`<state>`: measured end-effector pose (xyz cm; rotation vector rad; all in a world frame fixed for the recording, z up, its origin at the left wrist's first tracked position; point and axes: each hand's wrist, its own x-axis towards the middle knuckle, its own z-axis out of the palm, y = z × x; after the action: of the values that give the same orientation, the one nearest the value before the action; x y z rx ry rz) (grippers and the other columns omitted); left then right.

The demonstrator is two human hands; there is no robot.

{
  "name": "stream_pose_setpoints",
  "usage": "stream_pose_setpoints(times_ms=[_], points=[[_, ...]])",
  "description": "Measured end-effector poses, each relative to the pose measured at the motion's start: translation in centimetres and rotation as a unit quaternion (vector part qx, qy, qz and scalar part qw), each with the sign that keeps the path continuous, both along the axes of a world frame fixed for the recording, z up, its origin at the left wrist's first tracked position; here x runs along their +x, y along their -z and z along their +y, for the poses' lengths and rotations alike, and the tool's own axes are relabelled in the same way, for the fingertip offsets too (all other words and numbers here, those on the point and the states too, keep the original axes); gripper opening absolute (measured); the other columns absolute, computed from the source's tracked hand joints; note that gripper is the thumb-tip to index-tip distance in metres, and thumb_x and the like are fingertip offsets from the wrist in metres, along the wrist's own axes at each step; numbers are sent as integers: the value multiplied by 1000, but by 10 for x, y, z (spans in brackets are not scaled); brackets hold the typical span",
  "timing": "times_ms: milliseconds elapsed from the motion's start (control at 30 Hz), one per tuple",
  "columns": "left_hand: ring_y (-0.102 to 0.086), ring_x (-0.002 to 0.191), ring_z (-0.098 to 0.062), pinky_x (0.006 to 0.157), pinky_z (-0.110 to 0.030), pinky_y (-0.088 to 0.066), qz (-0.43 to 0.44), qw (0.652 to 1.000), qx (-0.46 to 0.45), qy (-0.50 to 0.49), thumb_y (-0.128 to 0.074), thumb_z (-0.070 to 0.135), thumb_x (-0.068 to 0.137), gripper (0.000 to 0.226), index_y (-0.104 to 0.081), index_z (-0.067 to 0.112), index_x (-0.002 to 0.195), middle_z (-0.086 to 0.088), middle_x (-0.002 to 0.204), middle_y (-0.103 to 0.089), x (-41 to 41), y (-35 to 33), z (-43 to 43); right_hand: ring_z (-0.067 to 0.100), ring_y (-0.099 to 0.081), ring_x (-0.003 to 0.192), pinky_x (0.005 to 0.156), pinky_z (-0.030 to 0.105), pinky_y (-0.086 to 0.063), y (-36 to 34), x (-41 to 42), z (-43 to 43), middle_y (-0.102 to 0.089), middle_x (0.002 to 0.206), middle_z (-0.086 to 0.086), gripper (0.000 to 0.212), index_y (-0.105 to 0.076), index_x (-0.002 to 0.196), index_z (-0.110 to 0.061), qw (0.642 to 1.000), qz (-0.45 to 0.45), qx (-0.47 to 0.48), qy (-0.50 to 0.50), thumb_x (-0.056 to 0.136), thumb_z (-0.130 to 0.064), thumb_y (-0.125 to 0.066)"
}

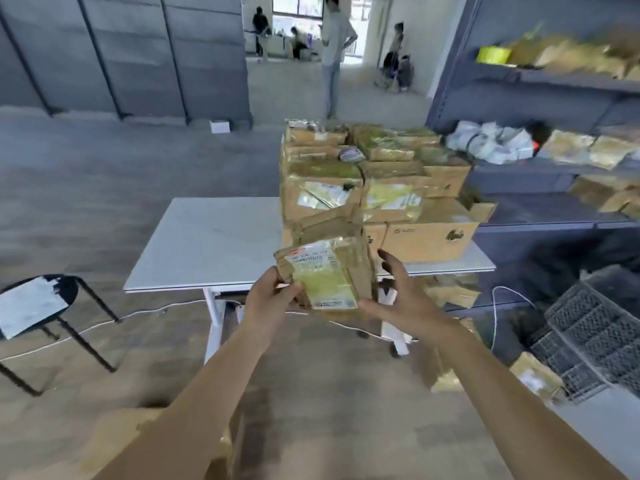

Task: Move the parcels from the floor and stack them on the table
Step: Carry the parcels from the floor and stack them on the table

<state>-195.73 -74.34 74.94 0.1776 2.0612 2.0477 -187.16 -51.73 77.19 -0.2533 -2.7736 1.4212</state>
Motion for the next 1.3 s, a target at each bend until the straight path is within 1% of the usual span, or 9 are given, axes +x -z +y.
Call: stream_pose_setpoints(times_ms=[167, 300, 367, 500, 633, 833, 967, 1133, 1300], points=[[-66, 88, -19, 88, -47, -51, 80, 994, -71, 29, -61, 13, 78, 13, -60, 26, 79, 6, 86, -70, 15, -18, 77, -6, -19, 140, 115, 34, -28, -21, 25, 75, -11, 143, -49, 108, 0, 131, -76, 999, 36, -9, -14, 56, -72, -78], [-62, 76, 7, 70, -12, -47, 121, 986, -96, 58, -60, 2, 84, 29, -60, 30, 84, 25, 81, -69, 4, -24, 126, -2, -25, 141, 115, 43, -33, -31, 20, 114, -21, 152, -32, 119, -2, 140, -67, 997, 61, -41, -4, 54, -64, -85], [-62, 72, 9, 63, -7, -43, 137, 983, -101, 71, -61, 0, 84, 30, -58, 30, 82, 21, 77, -69, -5, -25, 150, -4, -26, 140, 114, 43, -34, -37, 14, 134, -25, 152, -30, 119, -2, 140, -67, 996, 75, -46, 11, 55, -62, -86], [-62, 68, -1, 62, -13, -41, 161, 976, -104, 107, -62, -1, 85, 32, -50, 26, 74, 10, 74, -65, -37, -24, 206, -4, -20, 143, 117, 40, -26, -49, -5, 182, -19, 155, -28, 118, 2, 141, -66, 994, 107, -14, 31, 59, -63, -83], [-57, 69, 12, 63, -11, -40, 170, 970, -89, 146, -63, 2, 87, 17, -55, 16, 82, 6, 80, -63, -78, -21, 274, -7, -22, 140, 115, 33, -25, -68, -38, 241, -21, 153, -29, 113, -4, 137, -71, 993, 91, 36, 67, 55, -66, -81], [-57, 103, -11, 75, -15, -42, 201, 949, -128, 206, -64, 19, 86, 20, -51, 25, 98, 10, 113, -53, -139, -29, 365, -13, -13, 125, 102, 22, -20, -92, -108, 323, -25, 154, -16, 115, -3, 145, -59, 976, 33, 168, 138, 64, -47, -85], [-47, 104, -15, 79, -26, -40, 280, 916, -228, 176, -65, 29, 85, 47, -40, 16, 123, 0, 121, -40, -173, -44, 408, 14, -34, 137, 104, 28, -29, -95, -147, 366, -27, 151, -11, 116, -4, 145, -58, 969, 33, 177, 167, 56, -62, -79], [-55, 113, -23, 91, -37, -47, 175, 919, -236, 263, -56, 30, 91, 60, -23, 17, 140, -3, 133, -46, -186, -34, 451, 11, -38, 133, 104, 29, -34, -87, -187, 412, -30, 135, -24, 111, -7, 138, -67, 975, 32, 185, 118, 52, -68, -77], [-53, 107, -18, 92, -39, -49, 17, 949, -240, 202, -60, 39, 87, 50, -38, 18, 127, 1, 125, -49, -196, -26, 486, 7, -34, 133, 106, 32, -35, -77, -226, 462, -33, 145, -18, 96, -13, 132, -75, 989, 16, 135, 61, 57, -72, -73]])
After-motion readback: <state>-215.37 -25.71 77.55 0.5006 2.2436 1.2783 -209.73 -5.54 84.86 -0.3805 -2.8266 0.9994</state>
